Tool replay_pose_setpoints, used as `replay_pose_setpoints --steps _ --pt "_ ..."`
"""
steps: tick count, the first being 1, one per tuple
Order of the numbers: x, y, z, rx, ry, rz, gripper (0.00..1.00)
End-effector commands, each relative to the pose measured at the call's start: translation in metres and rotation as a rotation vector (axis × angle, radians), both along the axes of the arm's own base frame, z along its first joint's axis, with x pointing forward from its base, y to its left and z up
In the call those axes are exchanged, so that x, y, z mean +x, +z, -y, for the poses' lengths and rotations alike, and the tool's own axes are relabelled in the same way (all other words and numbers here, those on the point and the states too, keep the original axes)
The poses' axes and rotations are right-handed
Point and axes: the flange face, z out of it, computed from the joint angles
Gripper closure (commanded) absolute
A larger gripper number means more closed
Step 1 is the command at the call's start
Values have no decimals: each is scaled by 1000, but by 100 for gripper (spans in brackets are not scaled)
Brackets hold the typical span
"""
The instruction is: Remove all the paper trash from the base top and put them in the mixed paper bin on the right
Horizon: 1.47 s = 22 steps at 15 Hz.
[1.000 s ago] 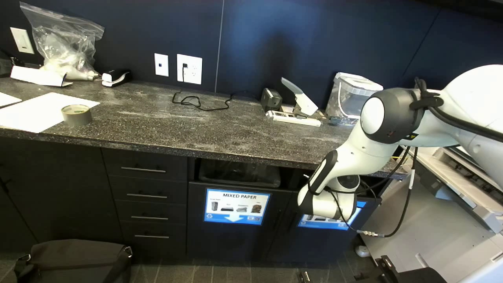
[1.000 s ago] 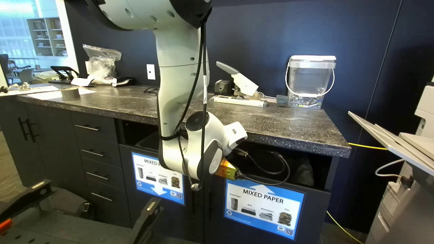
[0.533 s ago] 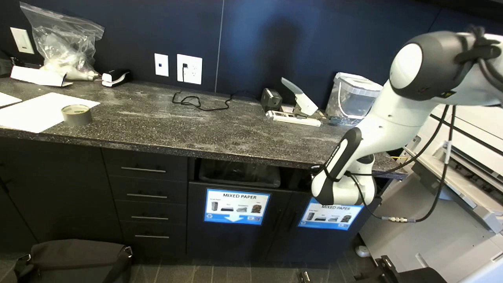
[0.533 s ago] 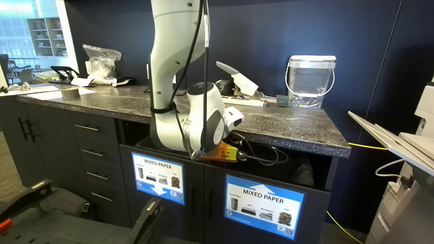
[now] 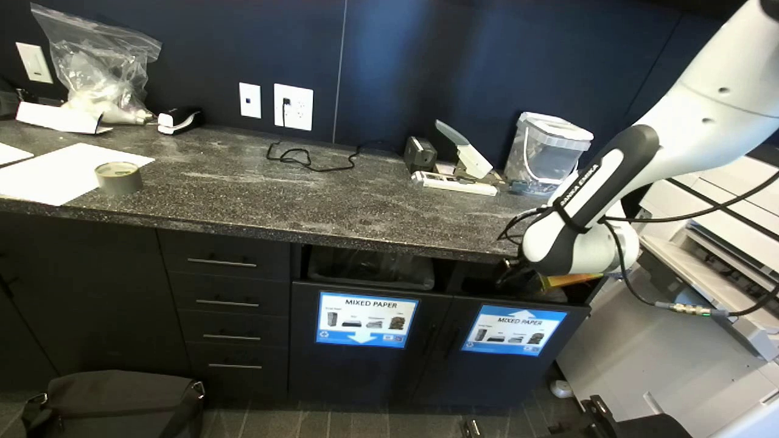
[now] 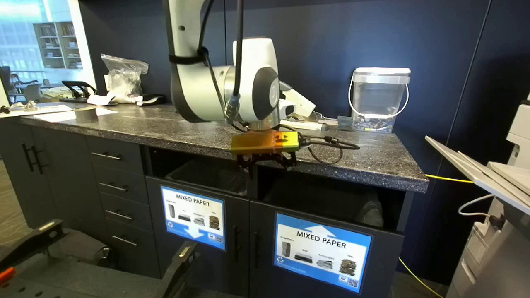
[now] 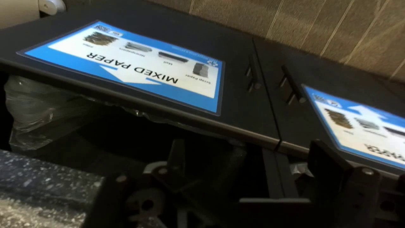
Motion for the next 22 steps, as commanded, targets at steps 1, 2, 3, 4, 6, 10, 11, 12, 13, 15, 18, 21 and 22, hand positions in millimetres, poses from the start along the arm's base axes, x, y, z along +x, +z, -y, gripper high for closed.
replay_pose_setpoints --steps 1,2,3,4,6,10,11,12,13,15,18,21,22 --pt "-40 60 -6 8 77 -88 0" --pt "-47 73 -10 10 77 -109 0" --pt "-54 87 -10 14 66 -123 0" --pt "-58 103 -12 18 35 -129 0" --pt "-66 135 -13 37 -26 -152 0" --pt "-84 209 -15 22 -97 -214 0" --pt "-90 228 -16 13 -112 -227 0" --pt "-99 247 -18 -2 -131 -243 0" --pt "-107 267 -21 -9 -143 -252 0" --pt "-128 306 -27 -17 -183 -267 0" --pt "-166 360 -42 -34 -243 -268 0" --pt "-209 412 -62 -32 -332 -287 0" --pt "-225 430 -66 -28 -360 -297 0"
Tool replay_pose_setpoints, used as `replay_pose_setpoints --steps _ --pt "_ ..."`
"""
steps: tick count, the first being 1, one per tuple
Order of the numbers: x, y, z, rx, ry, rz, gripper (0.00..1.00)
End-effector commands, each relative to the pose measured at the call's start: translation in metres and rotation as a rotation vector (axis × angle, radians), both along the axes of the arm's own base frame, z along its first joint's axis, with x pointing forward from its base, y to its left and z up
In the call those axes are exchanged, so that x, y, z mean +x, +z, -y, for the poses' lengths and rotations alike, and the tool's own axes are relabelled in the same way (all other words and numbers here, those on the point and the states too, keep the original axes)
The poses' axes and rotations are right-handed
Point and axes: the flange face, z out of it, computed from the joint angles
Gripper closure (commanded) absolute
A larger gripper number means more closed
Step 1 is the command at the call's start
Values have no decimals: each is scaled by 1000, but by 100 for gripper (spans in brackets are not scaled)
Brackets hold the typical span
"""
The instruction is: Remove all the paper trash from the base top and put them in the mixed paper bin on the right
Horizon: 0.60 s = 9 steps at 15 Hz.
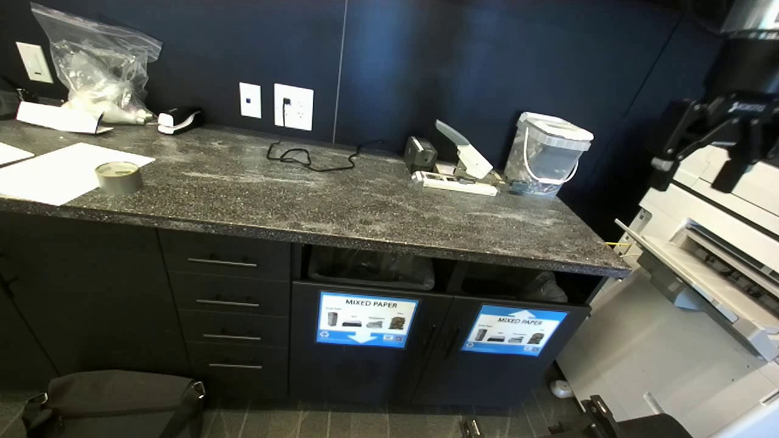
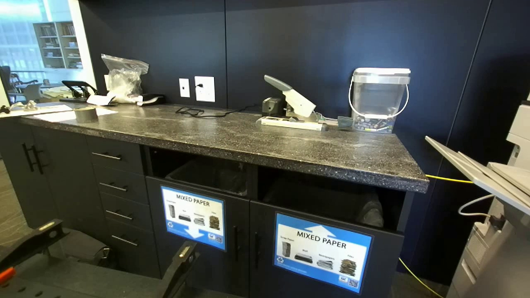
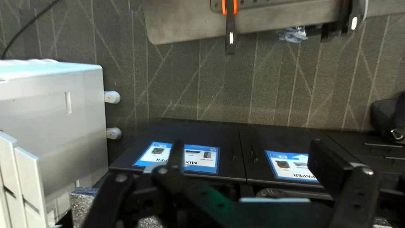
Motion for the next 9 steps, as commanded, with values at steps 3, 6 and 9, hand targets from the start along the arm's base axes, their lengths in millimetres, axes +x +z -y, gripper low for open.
replay_pose_setpoints --steps 3,6,9 --pt "-72 75 -23 -5 -110 6 0" --pt "-72 71 -22 -16 -94 6 0" --pt "-74 71 -21 -15 -98 7 0"
